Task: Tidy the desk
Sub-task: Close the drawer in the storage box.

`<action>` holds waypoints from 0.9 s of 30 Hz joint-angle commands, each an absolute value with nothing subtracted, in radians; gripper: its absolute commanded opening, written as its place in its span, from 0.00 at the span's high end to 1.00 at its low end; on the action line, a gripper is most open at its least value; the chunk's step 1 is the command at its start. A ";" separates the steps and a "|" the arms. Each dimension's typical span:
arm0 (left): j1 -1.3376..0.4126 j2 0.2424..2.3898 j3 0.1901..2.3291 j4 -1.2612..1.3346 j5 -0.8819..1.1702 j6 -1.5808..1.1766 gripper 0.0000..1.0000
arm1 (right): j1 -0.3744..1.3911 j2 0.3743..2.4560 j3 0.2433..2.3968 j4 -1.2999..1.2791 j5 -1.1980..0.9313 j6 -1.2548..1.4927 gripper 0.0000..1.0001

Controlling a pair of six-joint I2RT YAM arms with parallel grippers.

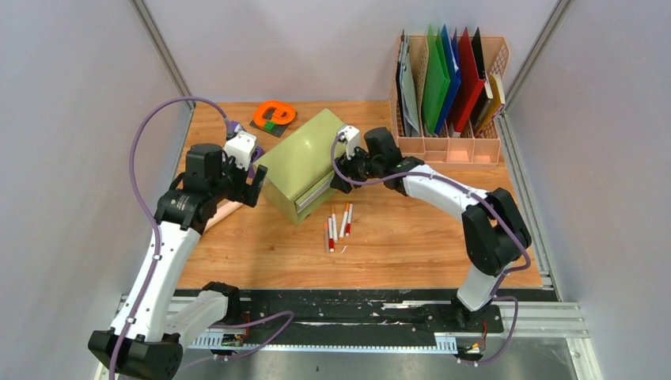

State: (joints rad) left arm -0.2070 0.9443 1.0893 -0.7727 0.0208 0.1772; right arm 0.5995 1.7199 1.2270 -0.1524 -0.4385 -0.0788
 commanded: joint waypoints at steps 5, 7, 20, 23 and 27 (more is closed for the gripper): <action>-0.199 0.933 1.111 -0.749 0.022 0.171 0.00 | 0.621 1.782 1.282 0.018 -0.415 -0.007 0.43; -0.199 0.934 1.110 -0.749 0.019 0.173 0.00 | 0.621 1.789 1.281 0.027 -0.419 0.030 0.42; -0.200 0.975 1.134 -0.738 0.043 0.181 0.00 | 0.617 1.692 1.204 0.026 -0.414 0.065 0.19; -0.199 0.984 1.143 -0.728 0.052 0.193 0.00 | 0.604 1.674 1.183 0.004 -0.425 0.056 0.18; -0.199 1.005 1.159 -0.706 0.066 0.205 0.00 | 0.559 1.654 1.126 0.012 -0.487 0.128 0.18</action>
